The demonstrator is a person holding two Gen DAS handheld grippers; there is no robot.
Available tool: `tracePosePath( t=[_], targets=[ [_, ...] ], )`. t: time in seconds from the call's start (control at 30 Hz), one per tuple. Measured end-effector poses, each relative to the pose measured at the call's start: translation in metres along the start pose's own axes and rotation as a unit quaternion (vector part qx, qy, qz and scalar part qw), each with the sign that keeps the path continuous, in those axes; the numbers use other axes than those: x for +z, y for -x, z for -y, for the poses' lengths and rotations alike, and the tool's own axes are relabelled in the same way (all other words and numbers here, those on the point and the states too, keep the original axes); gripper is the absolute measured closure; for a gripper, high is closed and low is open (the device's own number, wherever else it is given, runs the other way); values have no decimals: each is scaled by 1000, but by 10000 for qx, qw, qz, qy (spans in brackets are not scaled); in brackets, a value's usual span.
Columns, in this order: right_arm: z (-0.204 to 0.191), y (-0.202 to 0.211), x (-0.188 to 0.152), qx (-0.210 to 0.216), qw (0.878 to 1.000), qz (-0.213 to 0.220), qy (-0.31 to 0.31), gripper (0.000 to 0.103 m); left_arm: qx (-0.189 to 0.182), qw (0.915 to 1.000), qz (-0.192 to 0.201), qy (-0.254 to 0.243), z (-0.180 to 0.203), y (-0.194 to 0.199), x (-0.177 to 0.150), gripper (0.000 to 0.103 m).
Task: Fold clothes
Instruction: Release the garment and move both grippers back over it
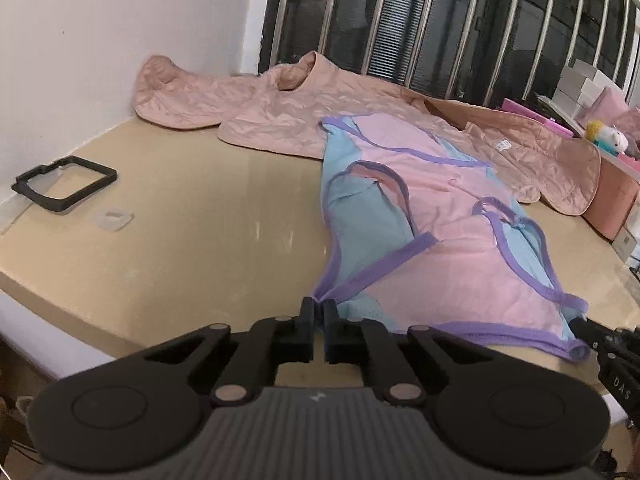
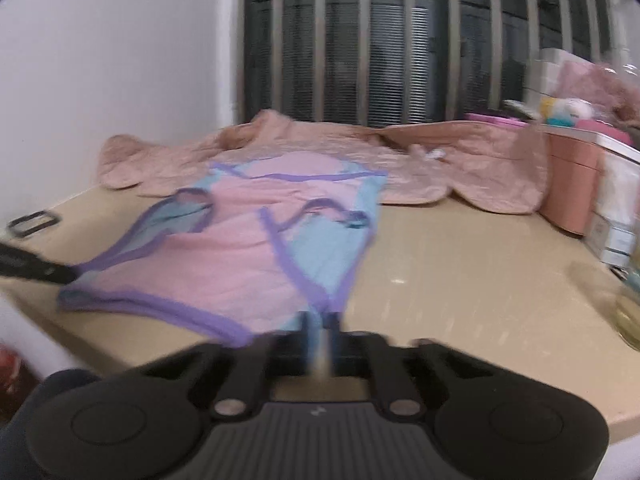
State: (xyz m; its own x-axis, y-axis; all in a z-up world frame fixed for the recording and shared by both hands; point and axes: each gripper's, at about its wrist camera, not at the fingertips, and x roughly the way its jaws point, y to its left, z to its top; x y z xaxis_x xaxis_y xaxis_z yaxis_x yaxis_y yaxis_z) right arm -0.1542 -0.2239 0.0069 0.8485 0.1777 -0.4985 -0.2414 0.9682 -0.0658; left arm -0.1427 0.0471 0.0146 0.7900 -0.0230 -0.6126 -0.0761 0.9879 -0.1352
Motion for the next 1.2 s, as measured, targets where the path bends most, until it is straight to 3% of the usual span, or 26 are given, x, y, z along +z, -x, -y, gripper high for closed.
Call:
tracePosePath(
  t=[0.1, 0.17, 0.23, 0.33, 0.4, 0.53, 0.6, 0.67, 0.7, 0.83, 0.93, 1.0, 1.03, 1.07, 1.1, 1.2],
  targets=[
    [-1, 1, 2, -178, 9985, -122, 497, 103, -189, 9997, -82, -97, 13, 8, -6, 99],
    [20, 1, 5, -296, 9987, -272, 316, 103, -509, 9985, -181, -32, 19, 13, -8, 96],
    [42, -3, 6, -736, 9961, -389, 299, 103, -774, 9965, -37, 316, 14, 18, -2, 92],
    [71, -10, 8, -1490, 9865, -540, 420, 101, -633, 9965, 392, 373, 4, 16, 29, 84],
    [78, -4, 15, -1667, 9845, -400, 362, 97, -458, 9960, 618, 453, -4, 3, 60, 73],
    [55, 28, 32, -785, 9964, 282, 166, 79, -213, 9964, 584, 574, -3, -51, 123, 60],
    [32, 36, 33, -99, 9990, 372, 233, 75, 18, 9956, 650, 677, 1, -83, 150, 60],
    [9, 35, 29, 425, 9981, 340, 297, 73, 377, 9965, 600, 438, 13, -122, 168, 60],
    [-2, 33, 26, 619, 9970, 299, 358, 72, 378, 9975, 470, 366, 16, -140, 175, 60],
    [-32, 27, 15, 749, 9952, 185, 597, 72, 303, 9990, 25, 338, 31, -207, 202, 60],
    [-36, 25, 14, 861, 9953, 166, 412, 71, 496, 9987, -78, 79, 44, -239, 211, 59],
    [-34, 25, 13, 919, 9948, 97, 432, 71, 372, 9989, -225, 167, 45, -255, 214, 59],
    [-35, 24, 12, 916, 9946, 51, 485, 71, 270, 9989, -352, 171, 44, -260, 213, 64],
    [-36, 23, 12, 918, 9943, 9, 536, 71, 169, 9986, -479, 173, 43, -266, 212, 96],
    [-35, 21, 10, 934, 9939, -35, 581, 71, 67, 9980, -607, 175, 42, -272, 210, 102],
    [-37, 12, 5, 900, 9937, -172, 645, 73, 122, 9989, -429, -124, 42, -264, 201, 102]
  ],
)
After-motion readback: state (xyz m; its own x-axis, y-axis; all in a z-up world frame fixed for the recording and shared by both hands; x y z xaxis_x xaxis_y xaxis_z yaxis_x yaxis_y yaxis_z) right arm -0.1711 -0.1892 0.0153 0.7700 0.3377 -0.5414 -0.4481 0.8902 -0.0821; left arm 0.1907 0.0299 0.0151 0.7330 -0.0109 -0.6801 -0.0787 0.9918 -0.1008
